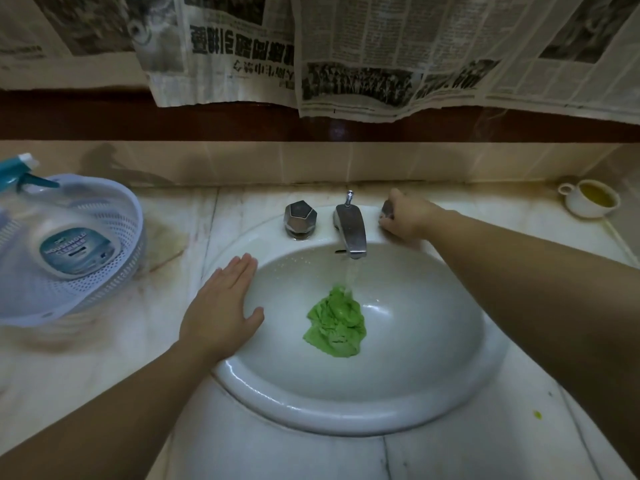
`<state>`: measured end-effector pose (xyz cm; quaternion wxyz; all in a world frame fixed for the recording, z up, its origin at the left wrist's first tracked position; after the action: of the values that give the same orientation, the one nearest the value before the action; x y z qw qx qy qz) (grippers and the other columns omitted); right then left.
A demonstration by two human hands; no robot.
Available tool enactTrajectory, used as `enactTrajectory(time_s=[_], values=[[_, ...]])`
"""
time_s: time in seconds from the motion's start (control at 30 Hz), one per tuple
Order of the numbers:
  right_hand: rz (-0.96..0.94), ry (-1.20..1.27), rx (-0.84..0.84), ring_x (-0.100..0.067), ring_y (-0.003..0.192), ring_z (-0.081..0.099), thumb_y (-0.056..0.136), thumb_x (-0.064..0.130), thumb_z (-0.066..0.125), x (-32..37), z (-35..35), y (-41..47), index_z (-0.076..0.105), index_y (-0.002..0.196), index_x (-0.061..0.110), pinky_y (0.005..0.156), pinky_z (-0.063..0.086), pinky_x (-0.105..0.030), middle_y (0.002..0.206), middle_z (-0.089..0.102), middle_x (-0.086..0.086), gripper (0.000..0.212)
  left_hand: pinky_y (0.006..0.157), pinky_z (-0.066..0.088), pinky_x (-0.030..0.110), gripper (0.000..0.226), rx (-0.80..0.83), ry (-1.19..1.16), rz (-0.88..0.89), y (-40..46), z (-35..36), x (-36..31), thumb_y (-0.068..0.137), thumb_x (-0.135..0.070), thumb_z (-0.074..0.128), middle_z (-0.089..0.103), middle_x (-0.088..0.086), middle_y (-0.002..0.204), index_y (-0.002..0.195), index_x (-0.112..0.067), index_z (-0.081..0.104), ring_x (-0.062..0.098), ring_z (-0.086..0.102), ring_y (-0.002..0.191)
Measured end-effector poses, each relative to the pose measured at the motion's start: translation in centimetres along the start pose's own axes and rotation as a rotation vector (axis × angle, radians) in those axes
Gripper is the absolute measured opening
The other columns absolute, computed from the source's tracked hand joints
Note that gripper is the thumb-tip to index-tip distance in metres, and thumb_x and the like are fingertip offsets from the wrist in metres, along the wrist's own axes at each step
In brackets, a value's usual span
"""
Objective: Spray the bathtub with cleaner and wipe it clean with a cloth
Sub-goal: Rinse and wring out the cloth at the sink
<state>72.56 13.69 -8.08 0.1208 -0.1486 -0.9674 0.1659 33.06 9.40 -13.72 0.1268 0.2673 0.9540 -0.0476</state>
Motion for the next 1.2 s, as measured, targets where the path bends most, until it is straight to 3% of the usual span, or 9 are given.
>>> enactTrajectory(time_s=[0.1,0.2,0.4,0.53,0.63,0.73,0.87,1.1,1.2], values=[[-0.034,-0.034,0.030,-0.036,0.115,0.052,0.092,0.047,0.062,-0.2,-0.1,-0.6,0.042,0.114,0.024,0.098,0.047,-0.044,0.126,0.053,-0.018,0.037,0.128,0.003,0.029,0.090,0.002,0.019,-0.002,0.1,0.1,-0.2,0.090,-0.054,0.049,0.011,-0.005,0.172,0.165,-0.019,0.014,0.009,0.008,0.158],[-0.005,0.082,-0.069,-0.041,0.123,0.049,0.087,0.058,0.064,-0.4,1.0,-2.2,0.034,0.145,0.024,0.101,0.047,-0.047,0.143,0.042,-0.019,0.073,0.128,0.000,0.032,0.091,0.015,0.046,0.019,0.2,0.1,-0.9,0.094,-0.048,0.057,0.008,-0.002,0.172,0.165,-0.018,0.010,0.012,0.005,0.158],[0.007,0.247,-0.365,-0.041,0.132,0.041,0.104,0.032,0.055,-0.9,3.9,-5.0,0.017,0.163,0.020,0.103,0.043,-0.047,0.153,0.033,-0.017,0.071,0.128,0.004,0.034,0.087,-0.019,0.011,0.035,0.1,0.2,-1.4,0.092,-0.042,0.066,0.019,0.000,0.170,0.163,-0.015,0.023,0.015,0.014,0.157],[0.069,0.278,-0.504,-0.040,0.131,0.040,0.097,0.026,0.064,-0.1,4.7,-7.4,0.032,0.155,0.017,0.101,0.045,-0.049,0.151,0.033,-0.018,0.067,0.126,0.019,0.042,0.073,-0.086,0.040,0.087,0.1,0.6,-2.1,0.087,-0.030,0.075,0.036,0.008,0.164,0.150,-0.008,0.048,0.024,0.031,0.152],[0.064,0.274,-0.633,-0.038,0.115,0.049,0.091,0.023,0.066,1.0,7.7,-10.6,0.051,0.137,0.009,0.092,0.048,-0.048,0.128,0.049,-0.017,0.050,0.125,0.024,0.045,0.062,-0.104,0.052,0.167,0.3,1.4,-3.8,0.080,-0.025,0.080,0.047,0.012,0.155,0.137,-0.009,0.061,0.029,0.042,0.145],[0.038,0.423,-0.371,-0.030,0.122,0.048,0.094,0.026,0.063,1.8,12.8,-12.1,0.056,0.132,0.016,0.098,0.046,-0.042,0.127,0.052,-0.007,0.040,0.124,0.020,0.042,0.063,-0.046,-0.025,0.202,0.7,3.0,-6.1,0.082,-0.031,0.079,0.048,0.011,0.155,0.139,-0.012,0.060,0.030,0.043,0.145],[-0.059,0.386,0.010,-0.024,0.132,0.041,0.094,0.039,0.065,2.3,18.0,-12.4,0.046,0.148,0.029,0.110,0.041,-0.037,0.144,0.041,-0.001,0.058,0.125,0.023,0.034,0.078,0.171,-0.183,0.114,1.3,6.1,-7.6,0.091,-0.047,0.067,0.032,0.001,0.165,0.157,-0.020,0.037,0.019,0.026,0.153],[-0.044,0.441,0.121,-0.023,0.122,0.053,0.092,0.048,0.070,2.3,20.4,-10.2,0.040,0.153,0.024,0.103,0.042,-0.031,0.134,0.049,-0.004,0.072,0.114,0.038,0.038,0.098,0.434,-0.198,0.112,3.1,11.1,-10.6,0.079,-0.053,0.075,0.038,-0.002,0.154,0.159,-0.025,0.026,0.021,0.035,0.135],[0.006,0.505,0.102,-0.019,0.103,0.060,0.092,0.044,0.072,1.4,20.2,-9.1,0.059,0.135,0.018,0.086,0.043,-0.026,0.121,0.065,-0.004,0.051,0.103,0.044,0.034,0.095,0.442,-0.268,0.026,4.8,12.3,-10.4,0.073,-0.048,0.085,0.047,-0.001,0.128,0.154,-0.027,0.039,0.020,0.045,0.117]])
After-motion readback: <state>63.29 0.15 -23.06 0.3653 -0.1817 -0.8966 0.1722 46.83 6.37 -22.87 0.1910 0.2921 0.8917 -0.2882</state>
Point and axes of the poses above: each hand's wrist, its own y-axis towards the middle knuckle, its own z-axis out of the palm, x = y × z, the point moved 4 cm from there along y, towards the middle knuckle
